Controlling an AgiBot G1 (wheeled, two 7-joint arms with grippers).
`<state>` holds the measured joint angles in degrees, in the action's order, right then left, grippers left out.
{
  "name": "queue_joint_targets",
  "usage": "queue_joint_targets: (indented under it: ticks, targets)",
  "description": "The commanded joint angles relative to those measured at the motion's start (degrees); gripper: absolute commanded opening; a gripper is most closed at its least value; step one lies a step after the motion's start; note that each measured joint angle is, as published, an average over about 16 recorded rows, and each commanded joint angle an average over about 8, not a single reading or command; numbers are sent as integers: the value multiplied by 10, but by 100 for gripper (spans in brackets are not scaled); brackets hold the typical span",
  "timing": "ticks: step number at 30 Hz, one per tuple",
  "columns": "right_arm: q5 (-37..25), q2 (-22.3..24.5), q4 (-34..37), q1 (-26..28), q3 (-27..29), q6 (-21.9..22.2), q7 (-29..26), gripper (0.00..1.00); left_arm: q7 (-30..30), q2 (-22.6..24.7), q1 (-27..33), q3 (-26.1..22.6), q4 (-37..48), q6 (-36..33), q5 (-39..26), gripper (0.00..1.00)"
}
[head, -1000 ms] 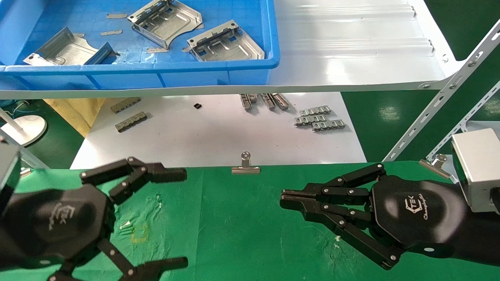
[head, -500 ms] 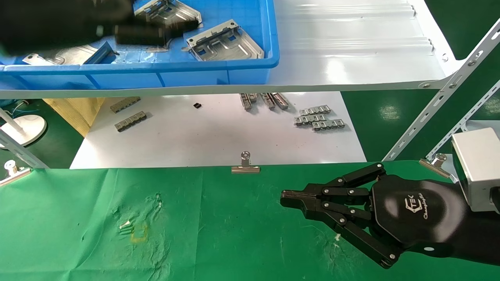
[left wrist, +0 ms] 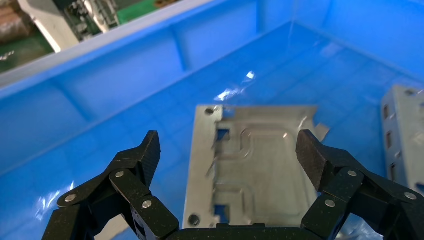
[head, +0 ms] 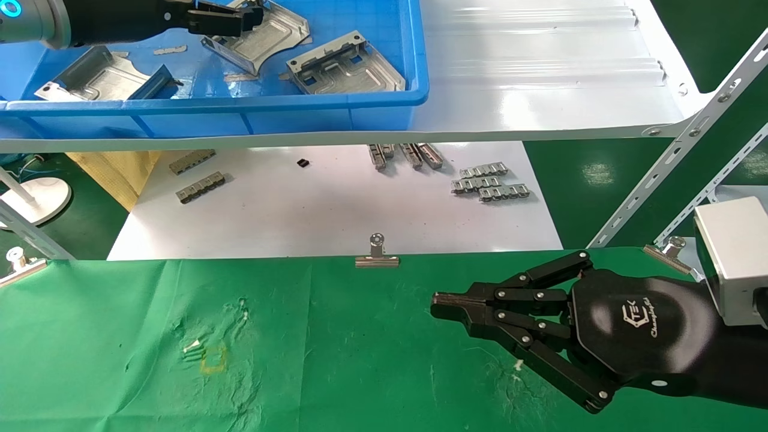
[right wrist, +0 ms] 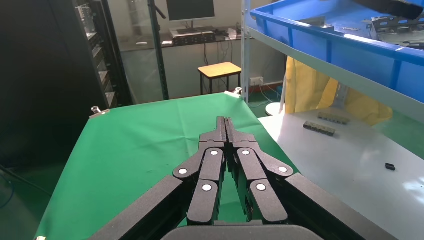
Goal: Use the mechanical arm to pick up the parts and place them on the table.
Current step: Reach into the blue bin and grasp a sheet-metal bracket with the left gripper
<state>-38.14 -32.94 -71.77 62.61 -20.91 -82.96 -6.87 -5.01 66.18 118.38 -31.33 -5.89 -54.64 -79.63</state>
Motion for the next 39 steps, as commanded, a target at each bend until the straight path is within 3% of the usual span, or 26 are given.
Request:
queue_joint_targets:
  ticks: [1, 8, 12, 13, 18, 21, 39]
  targets:
    - [0, 0, 0, 0, 0, 0, 0, 0, -2, 6, 9, -7, 19, 4, -10, 0]
    - [0, 0, 0, 0, 0, 0, 0, 0, -3, 11, 16, -11, 40, 4, -17, 0]
    - [0, 0, 0, 0, 0, 0, 0, 9, 4, 11, 18, -13, 43, 3, -20, 0]
    - [0, 0, 0, 0, 0, 0, 0, 16, 6, 11, 18, -14, 44, 4, -21, 0]
    - [0, 0, 0, 0, 0, 0, 0, 76, 21, 13, 19, -19, 44, 16, -28, 0]
    - [0, 0, 0, 0, 0, 0, 0, 100, 30, 14, 18, -20, 44, 25, -30, 0]
    - [0, 0, 0, 0, 0, 0, 0, 100, 38, 19, 14, -14, 57, 61, -22, 0]
